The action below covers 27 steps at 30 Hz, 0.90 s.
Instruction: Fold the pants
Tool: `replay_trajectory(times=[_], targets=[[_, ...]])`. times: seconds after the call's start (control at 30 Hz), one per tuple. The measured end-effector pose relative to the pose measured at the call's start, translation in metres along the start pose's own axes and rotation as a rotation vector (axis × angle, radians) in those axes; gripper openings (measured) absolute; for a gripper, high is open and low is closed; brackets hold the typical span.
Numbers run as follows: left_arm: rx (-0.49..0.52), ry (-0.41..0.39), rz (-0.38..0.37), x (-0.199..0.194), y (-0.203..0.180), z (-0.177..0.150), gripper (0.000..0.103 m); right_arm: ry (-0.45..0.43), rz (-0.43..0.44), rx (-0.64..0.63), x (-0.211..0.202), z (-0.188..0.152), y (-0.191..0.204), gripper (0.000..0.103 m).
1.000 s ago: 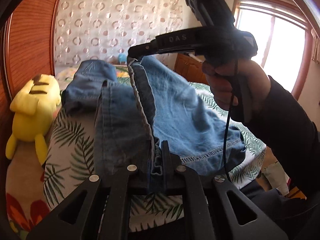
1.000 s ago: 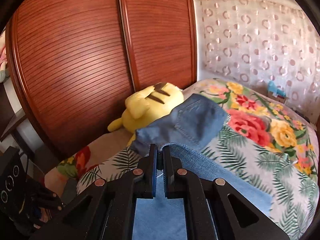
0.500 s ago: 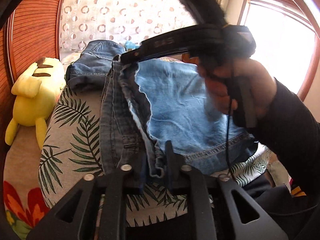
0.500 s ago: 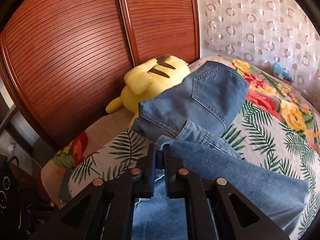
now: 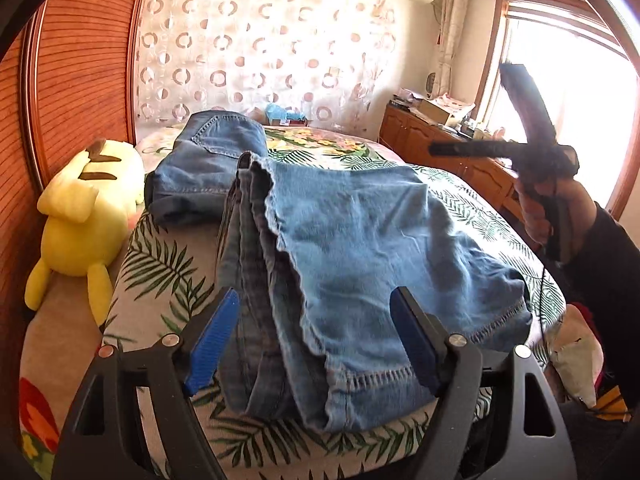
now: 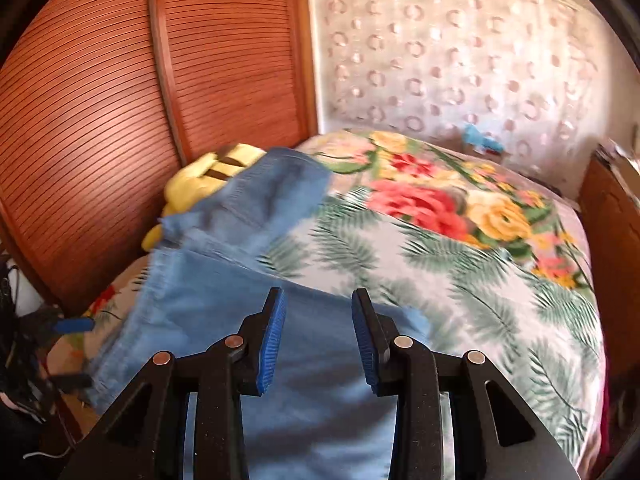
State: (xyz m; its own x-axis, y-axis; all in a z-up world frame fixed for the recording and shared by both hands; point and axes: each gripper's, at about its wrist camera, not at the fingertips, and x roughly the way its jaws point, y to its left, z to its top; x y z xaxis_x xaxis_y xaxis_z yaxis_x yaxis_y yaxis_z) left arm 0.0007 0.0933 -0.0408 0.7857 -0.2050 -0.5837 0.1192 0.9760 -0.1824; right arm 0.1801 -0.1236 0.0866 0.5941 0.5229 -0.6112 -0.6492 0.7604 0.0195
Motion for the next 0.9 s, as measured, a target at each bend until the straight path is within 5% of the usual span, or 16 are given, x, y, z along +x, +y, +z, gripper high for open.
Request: replay_trajectory(times=[0.2,0.53,0.73,0.9], targets=[[0.013,0.024,0.006,0.016,-0.005,0.004,0.078,0.079,-0.058,0.116,0.009,-0.026,-0.05,0.036],[0.006,0.032,0.017,0.022,-0.003,0.001,0.078,0.145,0.048,0.258,0.047,-0.012,-0.06,0.035],[0.002,0.028,0.018,0.021,-0.001,-0.001,0.078,0.105,0.048,0.222,0.057,0.005,-0.058,0.006],[-0.009,0.024,0.021,0.02,0.003,-0.001,0.078,0.019,0.041,0.165,0.049,0.017,-0.04,0.004]])
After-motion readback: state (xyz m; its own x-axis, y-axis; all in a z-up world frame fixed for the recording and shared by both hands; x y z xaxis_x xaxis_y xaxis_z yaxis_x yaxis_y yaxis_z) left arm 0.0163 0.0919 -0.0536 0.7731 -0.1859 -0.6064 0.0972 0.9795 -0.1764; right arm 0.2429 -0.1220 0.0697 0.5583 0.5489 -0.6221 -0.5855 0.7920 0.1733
